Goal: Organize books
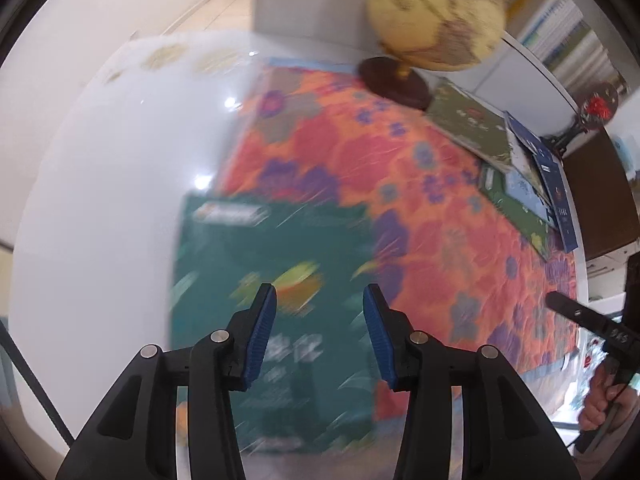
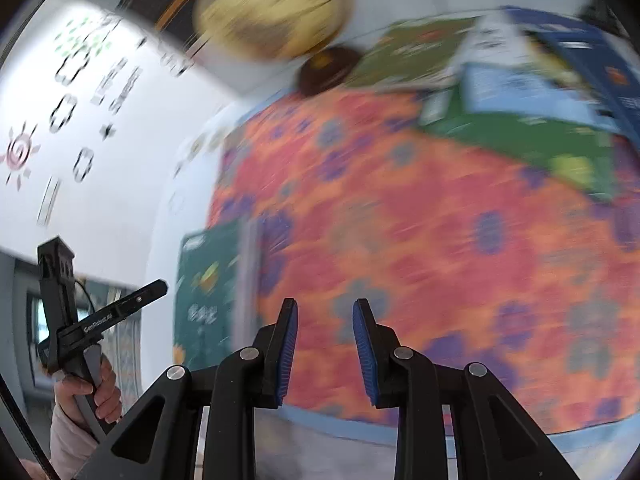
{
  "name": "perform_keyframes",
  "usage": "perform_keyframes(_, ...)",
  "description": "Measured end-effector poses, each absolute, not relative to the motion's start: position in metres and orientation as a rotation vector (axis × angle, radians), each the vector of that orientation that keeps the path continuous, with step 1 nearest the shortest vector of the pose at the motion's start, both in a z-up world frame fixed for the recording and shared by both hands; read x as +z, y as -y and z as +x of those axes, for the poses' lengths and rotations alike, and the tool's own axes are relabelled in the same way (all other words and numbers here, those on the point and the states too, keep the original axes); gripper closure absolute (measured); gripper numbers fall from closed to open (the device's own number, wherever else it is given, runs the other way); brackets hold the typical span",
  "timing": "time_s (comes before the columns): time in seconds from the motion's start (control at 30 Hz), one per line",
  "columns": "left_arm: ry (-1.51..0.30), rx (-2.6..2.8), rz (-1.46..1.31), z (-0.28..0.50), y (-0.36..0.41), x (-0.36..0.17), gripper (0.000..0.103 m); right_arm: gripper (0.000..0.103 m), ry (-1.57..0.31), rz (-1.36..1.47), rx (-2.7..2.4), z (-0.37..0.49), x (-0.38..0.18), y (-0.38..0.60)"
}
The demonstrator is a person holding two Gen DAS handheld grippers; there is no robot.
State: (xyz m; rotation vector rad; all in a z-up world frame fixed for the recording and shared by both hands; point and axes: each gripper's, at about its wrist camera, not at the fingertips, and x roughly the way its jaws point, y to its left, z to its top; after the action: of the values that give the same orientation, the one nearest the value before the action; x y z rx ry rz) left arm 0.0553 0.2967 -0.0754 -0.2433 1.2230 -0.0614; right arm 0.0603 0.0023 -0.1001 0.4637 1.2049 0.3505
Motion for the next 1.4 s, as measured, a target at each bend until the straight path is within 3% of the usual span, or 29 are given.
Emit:
perform_keyframes(0.17, -1.186, -0.092, -0.197, 0.105, -0.237, -0.07, 0.06, 0.07, -1.101, 0.617, 0.289, 0.105, -0.094, 0.058)
perform_keyframes(0.43, -1.191, -0.143, -0.17, 0.181, -0.157, -0.099, 0.06, 0.07, -1.086, 0.822, 0.272, 0.196, -0.146, 0.085)
perform_keyframes(0.8, -1.257, -0.165, -0.217, 0.196, -0.142, -0.124, 0.06, 0.07, -1.132, 0.937, 0.288, 0.265, -0.198, 0.079)
perform_keyframes(0.83, -1.261, -0.159, -0.216, 0.196, -0.144, -0.125, 0.06, 0.089, -1.117, 0.924, 0.286, 0.266, -0.198, 0.077)
perform_keyframes(0.93, -1.267, -0.144, -0.214, 0.196, -0.149, -0.125, 0.06, 0.095, -1.097, 0.947, 0.292, 0.263, -0.194, 0.074)
perform_keyframes(1.17, -1.296, -0.204, -0.296, 0.186, -0.159, -0.125, 0.06, 0.096, -1.178, 0.915, 0.329, 0.208, -0.173, 0.094)
perform_keyframes(1.3, -1.351, -0.271, -0.288, 0.175, -0.148, -0.139, 0.06, 0.095, -1.312, 0.641, 0.318, 0.149, -0.164, 0.107)
perform_keyframes(1.4, -1.427, -0.335, -0.26, 0.168, -0.13, -0.157, 0.06, 0.088, -1.458, 0.487, 0.332, 0.114, -0.178, 0.117)
